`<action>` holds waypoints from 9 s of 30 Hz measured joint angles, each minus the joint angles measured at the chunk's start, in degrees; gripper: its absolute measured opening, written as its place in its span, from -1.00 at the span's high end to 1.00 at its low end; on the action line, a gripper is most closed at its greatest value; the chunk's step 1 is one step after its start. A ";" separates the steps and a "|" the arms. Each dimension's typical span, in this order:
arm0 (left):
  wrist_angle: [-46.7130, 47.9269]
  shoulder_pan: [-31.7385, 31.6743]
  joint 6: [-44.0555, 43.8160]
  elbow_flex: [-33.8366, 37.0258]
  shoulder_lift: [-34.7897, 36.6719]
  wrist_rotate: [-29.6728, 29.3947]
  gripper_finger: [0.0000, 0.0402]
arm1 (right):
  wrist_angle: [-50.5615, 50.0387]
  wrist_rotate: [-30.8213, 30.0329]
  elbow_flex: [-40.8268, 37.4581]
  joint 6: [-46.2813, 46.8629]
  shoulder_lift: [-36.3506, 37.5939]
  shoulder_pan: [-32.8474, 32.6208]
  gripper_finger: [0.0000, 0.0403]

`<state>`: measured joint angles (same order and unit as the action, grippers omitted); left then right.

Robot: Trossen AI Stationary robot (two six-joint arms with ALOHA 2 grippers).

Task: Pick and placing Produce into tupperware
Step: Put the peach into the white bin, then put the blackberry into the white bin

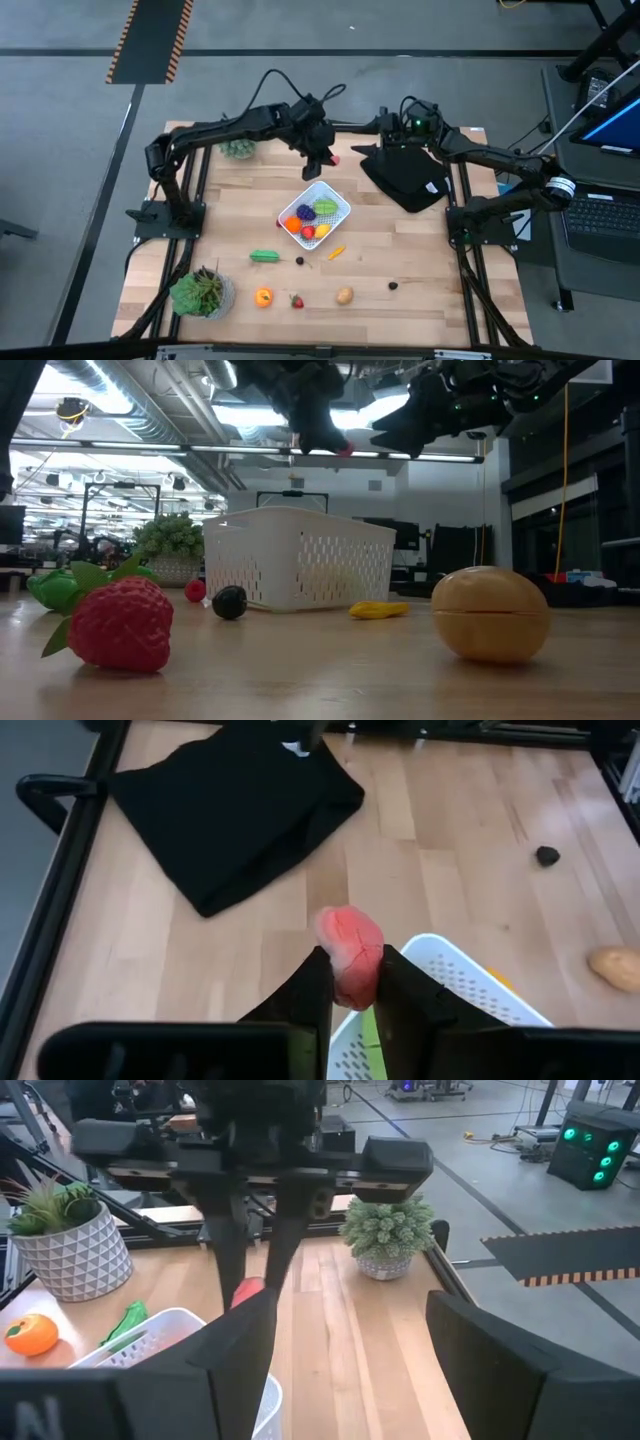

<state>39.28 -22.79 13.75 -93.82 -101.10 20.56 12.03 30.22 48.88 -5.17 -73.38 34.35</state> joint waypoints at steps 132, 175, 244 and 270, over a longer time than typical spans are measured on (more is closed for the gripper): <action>-0.28 14.36 -6.07 13.86 -5.40 -16.57 0.09 | -7.08 -0.06 -0.04 -2.89 0.14 -2.73 -0.29; -62.65 18.56 -13.54 86.23 62.67 -12.39 0.50 | 11.56 -14.80 -32.13 7.56 25.02 -31.88 -0.29; -60.69 21.81 -15.20 88.85 64.04 -12.59 0.80 | -50.62 -43.63 3.56 56.35 -14.45 -76.13 -0.29; -60.69 21.80 -15.15 88.85 64.04 -12.59 0.52 | -45.17 -37.51 3.73 57.64 -26.45 -76.70 -0.29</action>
<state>-21.41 -0.99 -1.40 -4.97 -37.06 7.97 -33.14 -7.29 52.62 52.47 -99.83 -42.35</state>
